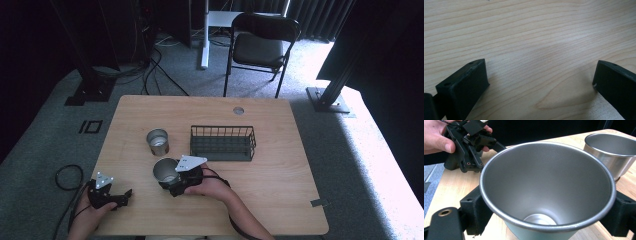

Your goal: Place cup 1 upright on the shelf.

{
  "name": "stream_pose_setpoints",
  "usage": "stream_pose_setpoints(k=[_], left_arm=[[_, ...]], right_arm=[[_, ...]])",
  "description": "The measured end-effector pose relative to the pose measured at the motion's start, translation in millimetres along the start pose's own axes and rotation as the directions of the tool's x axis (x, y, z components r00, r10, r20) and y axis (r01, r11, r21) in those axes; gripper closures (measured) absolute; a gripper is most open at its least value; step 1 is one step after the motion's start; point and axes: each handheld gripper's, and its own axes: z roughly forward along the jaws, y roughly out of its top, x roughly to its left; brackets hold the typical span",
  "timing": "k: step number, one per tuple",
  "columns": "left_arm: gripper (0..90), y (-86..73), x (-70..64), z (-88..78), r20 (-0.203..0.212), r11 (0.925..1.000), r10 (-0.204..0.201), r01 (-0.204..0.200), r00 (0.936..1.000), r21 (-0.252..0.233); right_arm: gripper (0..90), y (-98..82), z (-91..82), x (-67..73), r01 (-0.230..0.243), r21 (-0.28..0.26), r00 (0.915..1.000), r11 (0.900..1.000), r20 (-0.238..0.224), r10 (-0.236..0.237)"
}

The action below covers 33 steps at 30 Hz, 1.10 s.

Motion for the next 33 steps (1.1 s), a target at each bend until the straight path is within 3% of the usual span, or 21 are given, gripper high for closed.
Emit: stream_pose_setpoints(k=[3, 13, 19, 33], left_arm=[[0.4, 0.0, 0.0, 0.0, 0.0, 1.0, 0.0, 0.0, 1.0, 0.0], [0.4, 0.0, 0.0, 0.0, 0.0, 1.0, 0.0, 0.0, 1.0, 0.0], [0.4, 0.1, 0.1, 0.0, 0.0, 1.0, 0.001, -0.001, 1.0, 0.0], [0.4, 0.1, 0.1, 0.0, -0.001, 1.0, 0.002, -0.002, 1.0, 0.0]], right_arm=[[11.7, 0.4, 1.8, 0.6, -0.025, -0.015, 0.9997, 1.0, -0.008, 0.025], [12.9, 3.5, 7.2, 3.3, -0.012, -0.029, 0.9999, 1.0, 0.012, 0.012], [12.9, 13.0, 1.6, 2.6, -0.051, -0.069, 0.9984, 0.996, 0.02, 0.052], [12.9, 37.0, -14.4, 2.3, -0.036, -0.084, 0.9985, 0.996, 0.039, 0.039]])
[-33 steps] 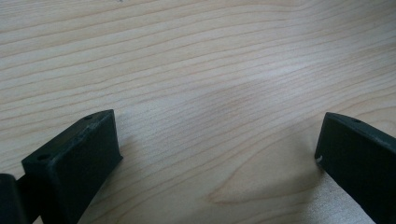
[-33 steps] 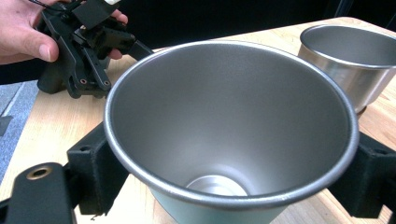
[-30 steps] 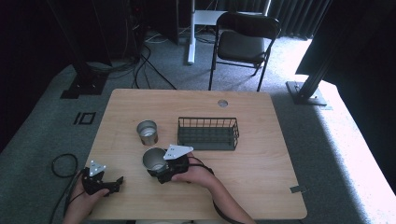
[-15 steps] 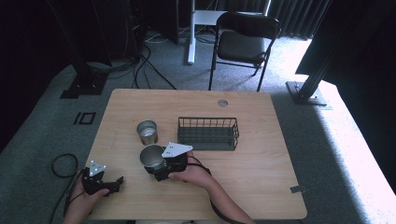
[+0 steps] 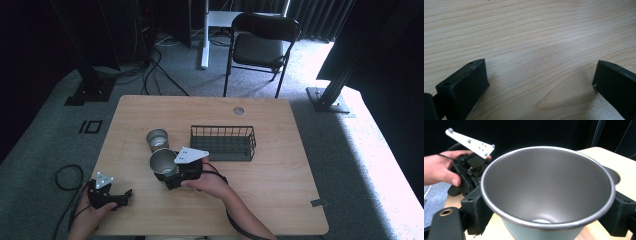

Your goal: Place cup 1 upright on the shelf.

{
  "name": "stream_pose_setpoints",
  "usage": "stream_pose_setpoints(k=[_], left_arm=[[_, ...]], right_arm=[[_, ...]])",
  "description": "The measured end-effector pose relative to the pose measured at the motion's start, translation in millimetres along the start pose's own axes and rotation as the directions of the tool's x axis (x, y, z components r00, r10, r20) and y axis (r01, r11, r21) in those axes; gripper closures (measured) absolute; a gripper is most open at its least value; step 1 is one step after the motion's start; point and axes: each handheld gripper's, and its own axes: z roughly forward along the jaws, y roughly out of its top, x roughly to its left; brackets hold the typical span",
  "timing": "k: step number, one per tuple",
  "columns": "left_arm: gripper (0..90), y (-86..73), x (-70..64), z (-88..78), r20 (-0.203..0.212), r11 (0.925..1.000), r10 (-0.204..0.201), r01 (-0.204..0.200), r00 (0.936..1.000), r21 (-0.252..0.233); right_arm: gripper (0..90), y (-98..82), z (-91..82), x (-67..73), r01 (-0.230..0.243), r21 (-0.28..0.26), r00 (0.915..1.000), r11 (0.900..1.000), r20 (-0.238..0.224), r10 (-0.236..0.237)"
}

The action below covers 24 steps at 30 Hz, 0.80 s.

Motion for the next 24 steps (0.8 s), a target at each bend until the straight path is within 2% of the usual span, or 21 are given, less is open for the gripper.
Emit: stream_pose_setpoints(k=[6, 7, 12, 18, 20, 24], left_arm=[[0.4, 0.0, 0.0, 0.0, 0.0, 1.0, 0.0, 0.0, 1.0, 0.001], [0.4, 0.1, 0.1, -0.1, 0.0, 1.0, 0.001, -0.001, 1.0, 0.002], [0.4, 0.2, 0.1, -0.3, 0.002, 1.0, 0.001, -0.001, 1.0, 0.004], [0.4, 0.1, 0.1, -0.1, 0.001, 1.0, 0.0, 0.0, 1.0, 0.002], [0.4, 0.1, 0.1, -0.1, 0.001, 1.0, 0.0, 0.0, 1.0, 0.002], [0.4, 0.1, 0.1, -0.1, 0.001, 1.0, 0.0, 0.0, 1.0, 0.002]], right_arm=[[12.9, 9.3, -5.0, -1.3, -0.005, -0.016, 0.9999, 1.0, 0.012, 0.005], [12.9, 15.9, -8.2, -2.6, 0.001, -0.027, 0.9998, 1.0, 0.019, -0.001], [12.9, 27.7, -16.8, -7.5, -0.021, -0.065, 0.9993, 0.998, 0.028, 0.023], [12.9, 42.4, -28.0, -13.1, -0.013, -0.095, 0.9977, 0.995, 0.064, 0.02], [13.0, 50.4, -35.6, -18.0, -0.005, -0.108, 0.9959, 0.994, 0.089, 0.015], [13.0, 56.7, -43.7, -23.8, -0.013, -0.129, 0.9933, 0.992, 0.112, 0.028]])
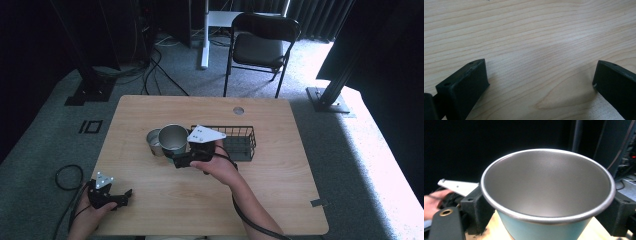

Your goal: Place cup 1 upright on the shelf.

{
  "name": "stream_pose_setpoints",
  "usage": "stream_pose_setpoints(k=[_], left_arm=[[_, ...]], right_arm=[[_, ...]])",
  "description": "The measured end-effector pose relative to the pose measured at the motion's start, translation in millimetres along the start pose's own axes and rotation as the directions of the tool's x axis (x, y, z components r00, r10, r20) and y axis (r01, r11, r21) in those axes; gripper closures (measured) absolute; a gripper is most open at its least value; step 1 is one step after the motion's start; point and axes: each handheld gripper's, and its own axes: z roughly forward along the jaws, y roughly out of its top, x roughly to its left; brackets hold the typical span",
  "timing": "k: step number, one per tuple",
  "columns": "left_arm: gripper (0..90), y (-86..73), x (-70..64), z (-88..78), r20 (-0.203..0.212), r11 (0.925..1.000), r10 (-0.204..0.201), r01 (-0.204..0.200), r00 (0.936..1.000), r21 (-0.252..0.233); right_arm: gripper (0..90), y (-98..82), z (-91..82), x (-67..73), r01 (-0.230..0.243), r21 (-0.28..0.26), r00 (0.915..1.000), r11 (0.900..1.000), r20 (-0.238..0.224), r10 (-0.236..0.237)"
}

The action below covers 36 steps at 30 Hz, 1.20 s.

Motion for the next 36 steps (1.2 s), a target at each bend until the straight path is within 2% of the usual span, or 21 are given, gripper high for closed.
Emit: stream_pose_setpoints(k=[9, 18, 21, 25, 32, 34, 35, 36], left_arm=[[0.4, 0.0, 0.0, 0.0, 0.0, 1.0, 0.0, 0.0, 1.0, 0.0], [0.4, 0.0, 0.0, 0.1, 0.0, 1.0, 0.0, 0.0, 1.0, -0.001], [0.4, 0.0, 0.0, 0.1, 0.0, 1.0, 0.0, 0.0, 1.0, -0.001], [0.4, 0.0, 0.0, 0.1, -0.001, 1.0, 0.001, -0.001, 1.0, -0.001], [0.4, 0.0, 0.0, 0.1, -0.001, 1.0, 0.0, 0.0, 1.0, -0.001], [0.4, 0.0, 0.0, 0.0, -0.001, 1.0, 0.001, -0.001, 1.0, 0.0], [0.4, -0.1, 0.0, 0.1, -0.001, 1.0, 0.0, 0.0, 1.0, -0.001], [0.4, -0.1, 0.0, 0.0, -0.001, 1.0, 0.0, 0.0, 1.0, -0.001]], right_arm=[[13.0, 17.0, -20.5, -22.5, -0.006, -0.034, 0.9947, 0.999, 0.102, 0.009], [13.0, 22.5, -39.0, -44.6, -0.014, -0.044, 0.9724, 0.999, 0.232, 0.024], [13.0, 22.9, -45.0, -51.4, -0.012, -0.05, 0.9595, 0.999, 0.281, 0.026], [13.0, 20.8, -52.2, -60.5, -0.015, -0.054, 0.9349, 0.998, 0.353, 0.033], [13.0, 11.4, -62.2, -75.0, -0.04, -0.047, 0.8972, 0.998, 0.438, 0.057], [13.0, 8.5, -65.0, -78.6, -0.043, -0.044, 0.8847, 0.998, 0.462, 0.059], [13.0, 6.8, -66.7, -80.5, -0.043, -0.038, 0.8747, 0.998, 0.481, 0.056], [13.0, 5.8, -67.8, -82.2, -0.045, -0.038, 0.8704, 0.998, 0.489, 0.058]])
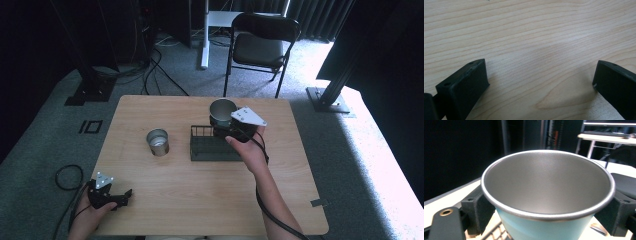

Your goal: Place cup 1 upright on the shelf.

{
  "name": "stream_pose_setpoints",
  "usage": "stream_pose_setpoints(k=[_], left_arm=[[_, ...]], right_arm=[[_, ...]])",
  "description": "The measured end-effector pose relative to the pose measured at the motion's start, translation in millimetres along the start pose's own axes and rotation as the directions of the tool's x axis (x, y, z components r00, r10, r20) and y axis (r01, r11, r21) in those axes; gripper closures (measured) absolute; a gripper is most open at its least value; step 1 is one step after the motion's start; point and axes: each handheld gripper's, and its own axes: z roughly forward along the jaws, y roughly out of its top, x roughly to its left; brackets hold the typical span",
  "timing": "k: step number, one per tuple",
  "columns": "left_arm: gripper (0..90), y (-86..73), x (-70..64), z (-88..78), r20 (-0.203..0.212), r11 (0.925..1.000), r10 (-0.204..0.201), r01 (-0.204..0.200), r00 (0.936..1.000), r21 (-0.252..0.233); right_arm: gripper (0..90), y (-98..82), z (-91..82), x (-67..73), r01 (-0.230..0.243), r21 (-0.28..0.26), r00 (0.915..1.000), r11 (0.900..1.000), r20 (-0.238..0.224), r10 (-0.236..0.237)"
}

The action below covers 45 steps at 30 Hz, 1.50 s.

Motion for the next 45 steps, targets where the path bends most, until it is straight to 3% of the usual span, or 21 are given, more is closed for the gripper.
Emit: stream_pose_setpoints(k=[5, 19, 34, 45], left_arm=[[0.4, -0.1, 0.0, 0.0, 0.0, 1.0, 0.0, 0.0, 1.0, 0.0], [0.4, -0.1, -0.1, 0.0, 0.0, 1.0, 0.0, 0.0, 1.0, 0.001], [0.4, -0.1, -0.1, 0.0, 0.0, 1.0, -0.001, 0.001, 1.0, 0.0], [0.4, -0.1, -0.1, 0.0, 0.0, 1.0, 0.0, 0.0, 1.0, 0.0]], right_arm=[[13.1, -7.7, -3.8, -13.5, -0.034, 0.009, 0.9984, 0.999, 0.046, 0.033], [13.0, -40.4, -6.5, -41.2, -0.072, 0.042, 0.9886, 0.996, 0.135, 0.066], [13.0, -72.5, 3.1, -48.6, -0.11, 0.086, 0.9794, 0.99, 0.179, 0.093], [12.9, -82.9, 6.0, -51.1, -0.111, 0.1, 0.977, 0.989, 0.193, 0.09]])
